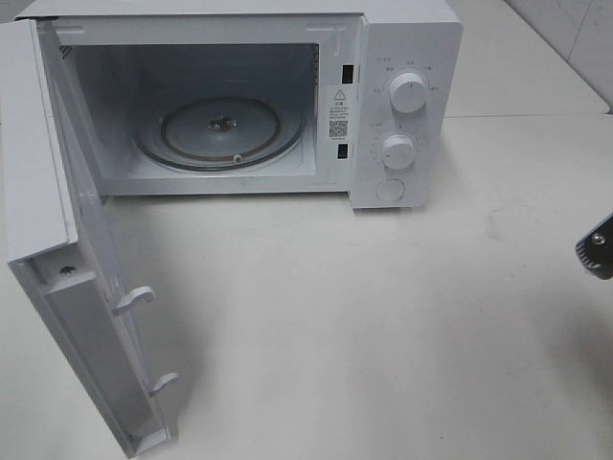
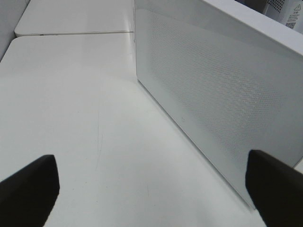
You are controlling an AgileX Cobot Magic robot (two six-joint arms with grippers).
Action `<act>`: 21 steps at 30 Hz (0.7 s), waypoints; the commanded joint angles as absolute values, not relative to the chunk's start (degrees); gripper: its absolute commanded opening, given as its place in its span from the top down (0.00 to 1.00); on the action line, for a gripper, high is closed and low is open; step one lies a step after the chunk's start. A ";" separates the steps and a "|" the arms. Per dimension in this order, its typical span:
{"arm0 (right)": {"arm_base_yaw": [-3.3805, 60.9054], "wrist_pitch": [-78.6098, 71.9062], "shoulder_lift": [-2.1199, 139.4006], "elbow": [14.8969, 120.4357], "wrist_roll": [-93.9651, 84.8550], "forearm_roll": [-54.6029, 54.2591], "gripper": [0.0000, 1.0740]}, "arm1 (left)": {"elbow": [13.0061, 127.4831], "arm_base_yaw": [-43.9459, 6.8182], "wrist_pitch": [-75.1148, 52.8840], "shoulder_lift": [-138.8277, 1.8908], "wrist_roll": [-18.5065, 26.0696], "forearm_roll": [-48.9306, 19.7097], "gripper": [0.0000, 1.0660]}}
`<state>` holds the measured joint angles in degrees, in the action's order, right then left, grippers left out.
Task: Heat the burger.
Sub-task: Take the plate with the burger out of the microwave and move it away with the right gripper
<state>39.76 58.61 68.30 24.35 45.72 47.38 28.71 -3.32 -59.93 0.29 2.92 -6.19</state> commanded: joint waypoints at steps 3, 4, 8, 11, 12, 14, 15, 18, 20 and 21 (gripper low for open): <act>39.59 58.67 73.51 25.32 49.39 52.20 1.00 | 28.65 -3.21 -59.53 1.43 2.92 -6.30 0.05; 39.59 57.47 75.63 25.78 51.74 52.43 1.00 | 28.65 -3.21 -59.53 1.43 2.92 -6.30 0.05; 39.59 55.46 79.47 26.24 58.04 53.29 1.00 | 28.65 -3.21 -59.53 1.43 2.92 -6.30 0.05; 39.59 54.14 83.02 26.30 61.02 54.03 1.00 | 28.65 -3.21 -59.53 1.43 2.92 -6.30 0.05; 39.59 53.46 84.22 26.30 61.76 54.32 1.00 | 28.65 -3.21 -59.53 1.43 2.92 -6.30 0.05; 39.59 52.20 86.34 26.30 63.25 54.83 1.00 | 28.65 -3.21 -59.53 1.43 2.92 -6.30 0.05; 39.42 51.39 87.43 26.30 64.23 55.23 1.00 | 28.65 -3.21 -59.53 1.43 2.92 -6.30 0.05; 39.42 50.02 89.44 26.30 66.23 56.04 1.00 | 28.65 -3.21 -59.53 1.43 2.92 -6.30 0.05; 39.42 48.07 92.13 26.30 68.98 57.52 1.00 | 28.65 -3.21 -59.53 1.43 2.92 -6.30 0.05; 39.42 48.07 92.13 26.30 68.98 57.52 1.00 | 28.65 -3.21 -59.53 1.43 2.92 -6.30 0.05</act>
